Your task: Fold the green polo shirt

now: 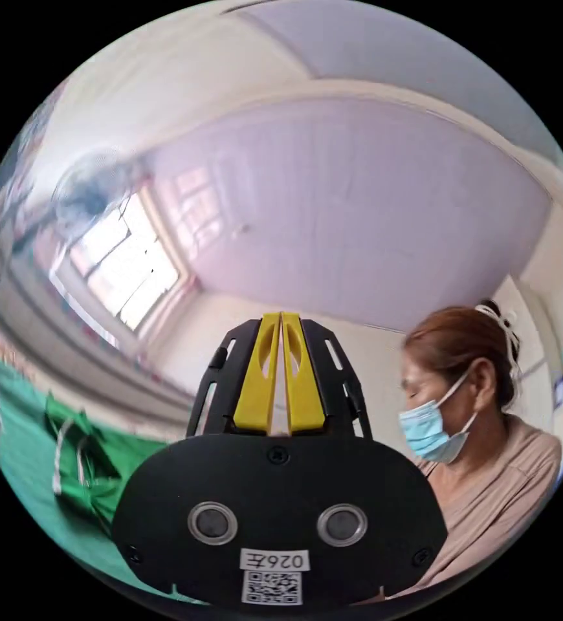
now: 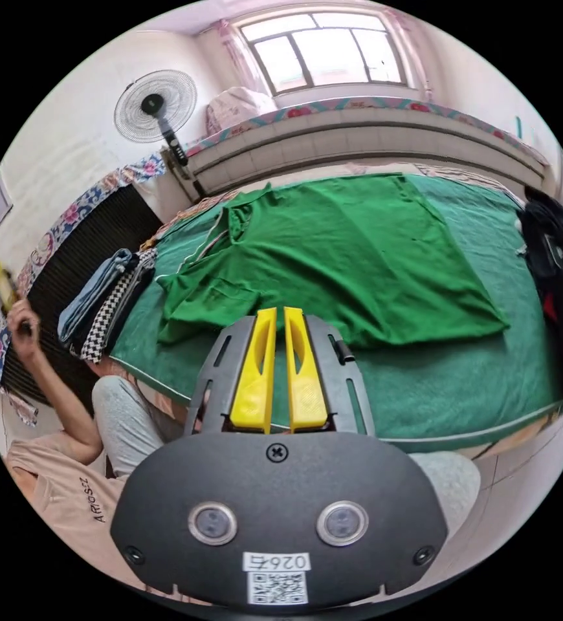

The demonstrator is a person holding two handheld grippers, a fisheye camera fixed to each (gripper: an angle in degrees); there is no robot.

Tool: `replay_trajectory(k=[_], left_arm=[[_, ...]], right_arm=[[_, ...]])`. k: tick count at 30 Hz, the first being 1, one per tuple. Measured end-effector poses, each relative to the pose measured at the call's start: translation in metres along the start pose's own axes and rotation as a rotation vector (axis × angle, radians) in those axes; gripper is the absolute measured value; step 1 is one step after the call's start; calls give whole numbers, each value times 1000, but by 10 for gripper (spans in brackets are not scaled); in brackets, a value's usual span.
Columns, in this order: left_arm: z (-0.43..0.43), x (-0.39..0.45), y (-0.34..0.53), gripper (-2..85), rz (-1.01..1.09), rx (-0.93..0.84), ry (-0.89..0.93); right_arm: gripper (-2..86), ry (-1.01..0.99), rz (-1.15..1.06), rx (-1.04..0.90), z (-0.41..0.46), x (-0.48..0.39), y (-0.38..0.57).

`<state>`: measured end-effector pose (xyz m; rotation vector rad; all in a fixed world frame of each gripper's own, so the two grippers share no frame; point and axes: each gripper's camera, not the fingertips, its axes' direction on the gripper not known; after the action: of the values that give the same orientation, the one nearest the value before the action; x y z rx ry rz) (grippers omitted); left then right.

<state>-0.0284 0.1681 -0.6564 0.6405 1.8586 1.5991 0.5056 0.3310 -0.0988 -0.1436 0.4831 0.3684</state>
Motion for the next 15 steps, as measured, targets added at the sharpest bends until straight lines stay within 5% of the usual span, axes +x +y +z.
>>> replay_trajectory(k=[5,8,15], left_arm=[[-32,308,-112,-10,372,310,4],[-27,422,-118,-10,584,346,41],[-1,563,-122,-10,809,452,-54]], right_arm=[[-10,-94,199,59,-14,76,30],[-10,-262,306,70,-14,115,41],[-11,-355,335,109,-41,137,45]])
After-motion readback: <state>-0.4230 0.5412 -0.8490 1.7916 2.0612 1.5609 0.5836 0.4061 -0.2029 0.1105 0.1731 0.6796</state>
